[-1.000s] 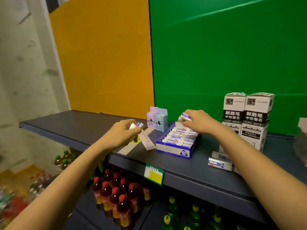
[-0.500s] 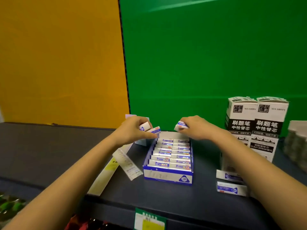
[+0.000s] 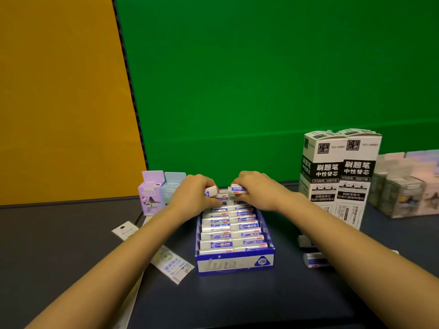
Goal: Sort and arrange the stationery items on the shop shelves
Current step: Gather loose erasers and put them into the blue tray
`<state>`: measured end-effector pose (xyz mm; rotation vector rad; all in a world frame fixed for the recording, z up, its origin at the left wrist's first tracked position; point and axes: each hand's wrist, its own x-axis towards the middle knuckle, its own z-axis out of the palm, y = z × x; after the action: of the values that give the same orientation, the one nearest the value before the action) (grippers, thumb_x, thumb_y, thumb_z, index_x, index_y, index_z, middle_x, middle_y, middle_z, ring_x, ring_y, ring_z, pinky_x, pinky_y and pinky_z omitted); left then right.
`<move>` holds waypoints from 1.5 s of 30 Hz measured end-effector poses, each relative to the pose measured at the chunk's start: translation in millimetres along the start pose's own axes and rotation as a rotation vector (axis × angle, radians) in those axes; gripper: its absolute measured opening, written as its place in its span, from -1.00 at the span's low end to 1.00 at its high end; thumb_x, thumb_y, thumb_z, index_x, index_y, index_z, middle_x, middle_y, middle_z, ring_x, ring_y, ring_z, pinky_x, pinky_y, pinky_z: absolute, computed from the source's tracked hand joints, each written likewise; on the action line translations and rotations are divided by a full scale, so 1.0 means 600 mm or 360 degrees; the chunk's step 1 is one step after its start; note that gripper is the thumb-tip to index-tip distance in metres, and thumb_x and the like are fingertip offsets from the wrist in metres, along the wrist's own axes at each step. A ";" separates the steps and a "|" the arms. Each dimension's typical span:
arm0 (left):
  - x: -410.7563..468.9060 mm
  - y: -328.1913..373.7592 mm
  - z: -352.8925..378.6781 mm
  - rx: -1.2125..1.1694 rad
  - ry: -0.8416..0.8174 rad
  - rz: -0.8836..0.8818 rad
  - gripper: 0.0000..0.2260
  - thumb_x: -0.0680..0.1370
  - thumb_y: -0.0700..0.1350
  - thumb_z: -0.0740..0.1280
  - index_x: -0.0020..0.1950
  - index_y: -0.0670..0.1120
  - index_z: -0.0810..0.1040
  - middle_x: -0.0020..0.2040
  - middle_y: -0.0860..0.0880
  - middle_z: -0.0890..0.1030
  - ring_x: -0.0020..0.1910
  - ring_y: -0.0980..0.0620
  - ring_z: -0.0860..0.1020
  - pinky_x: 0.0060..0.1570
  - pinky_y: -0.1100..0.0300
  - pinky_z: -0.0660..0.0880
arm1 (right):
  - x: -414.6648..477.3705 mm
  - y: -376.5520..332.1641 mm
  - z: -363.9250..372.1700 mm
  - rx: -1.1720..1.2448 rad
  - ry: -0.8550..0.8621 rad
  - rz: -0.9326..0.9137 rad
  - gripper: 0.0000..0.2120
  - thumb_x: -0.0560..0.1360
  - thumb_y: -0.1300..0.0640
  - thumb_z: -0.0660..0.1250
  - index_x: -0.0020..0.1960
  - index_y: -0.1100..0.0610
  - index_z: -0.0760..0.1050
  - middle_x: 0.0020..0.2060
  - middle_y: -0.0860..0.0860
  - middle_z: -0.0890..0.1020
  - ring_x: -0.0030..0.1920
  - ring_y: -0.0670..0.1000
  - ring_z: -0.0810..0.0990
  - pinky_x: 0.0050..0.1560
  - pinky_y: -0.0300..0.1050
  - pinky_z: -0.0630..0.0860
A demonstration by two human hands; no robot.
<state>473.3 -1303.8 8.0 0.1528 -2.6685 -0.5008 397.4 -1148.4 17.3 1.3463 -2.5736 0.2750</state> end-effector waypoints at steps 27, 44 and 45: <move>0.004 -0.005 0.000 0.0311 0.0034 0.0200 -0.78 0.40 0.03 0.42 -0.14 -0.12 0.63 -0.13 -0.12 0.64 -0.14 -0.13 0.51 -0.25 0.14 0.33 | -0.006 -0.002 0.010 0.0016 0.0112 0.0031 -0.82 0.52 0.07 0.24 -0.06 0.17 0.53 -0.04 0.11 0.56 -0.02 0.13 0.52 -0.07 -0.03 0.41; -0.031 -0.007 -0.041 -0.0101 -0.0337 0.0262 -0.78 0.49 0.01 0.15 -0.05 -0.13 0.40 -0.18 -0.03 0.50 -0.20 -0.02 0.41 -0.25 0.25 0.31 | -0.025 -0.003 0.006 0.0175 -0.0098 -0.0099 -0.80 0.52 0.10 0.20 0.13 0.10 0.39 0.01 0.02 0.50 0.01 0.02 0.43 0.03 -0.10 0.34; -0.033 -0.009 -0.039 -0.0094 -0.0363 0.0283 -0.80 0.53 -0.04 0.19 0.00 -0.16 0.43 -0.09 -0.08 0.52 -0.15 -0.04 0.44 -0.21 0.22 0.35 | -0.026 -0.001 0.006 0.0104 -0.0068 -0.0120 -0.77 0.51 0.08 0.22 0.16 0.08 0.40 0.05 0.01 0.52 0.05 0.01 0.43 0.08 -0.10 0.33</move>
<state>501.1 -1313.0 18.3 -0.1677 -2.8482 -0.5683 406.3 -1137.8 9.6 1.4841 -2.5621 0.3236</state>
